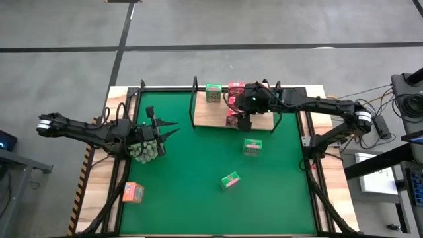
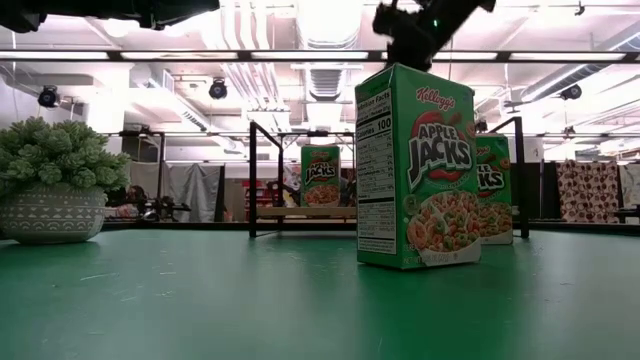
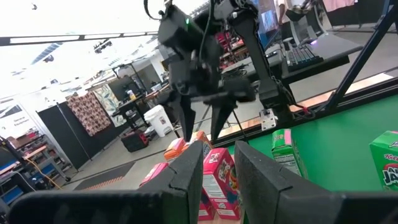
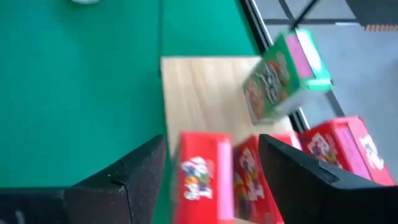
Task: Stack cereal on shelf
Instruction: Put the red cereal box on the shelf aligned with the other red cereal boxes, then put the top green cereal box on the shelf aligned with the other green cereal box
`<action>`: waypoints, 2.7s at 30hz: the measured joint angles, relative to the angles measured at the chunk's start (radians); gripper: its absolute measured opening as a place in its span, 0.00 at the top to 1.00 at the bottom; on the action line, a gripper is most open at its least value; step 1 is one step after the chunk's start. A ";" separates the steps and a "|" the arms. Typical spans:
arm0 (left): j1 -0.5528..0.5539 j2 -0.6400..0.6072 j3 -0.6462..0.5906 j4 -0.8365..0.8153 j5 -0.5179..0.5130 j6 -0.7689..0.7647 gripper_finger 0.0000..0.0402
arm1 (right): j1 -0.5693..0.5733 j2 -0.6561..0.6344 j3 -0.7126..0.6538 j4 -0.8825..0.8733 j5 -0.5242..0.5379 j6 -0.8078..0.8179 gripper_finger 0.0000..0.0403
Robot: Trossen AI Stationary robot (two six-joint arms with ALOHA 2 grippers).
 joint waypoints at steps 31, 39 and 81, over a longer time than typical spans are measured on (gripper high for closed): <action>0.000 0.000 0.000 0.009 0.000 0.005 0.81 | 0.263 0.066 -0.218 0.014 0.385 0.164 0.96; 0.000 0.000 0.000 0.010 0.000 0.005 0.81 | 0.240 0.066 -0.218 0.018 0.385 0.160 0.98; 0.000 0.000 0.000 0.009 0.000 0.004 0.81 | 0.219 -0.008 -0.102 0.019 0.261 0.191 0.98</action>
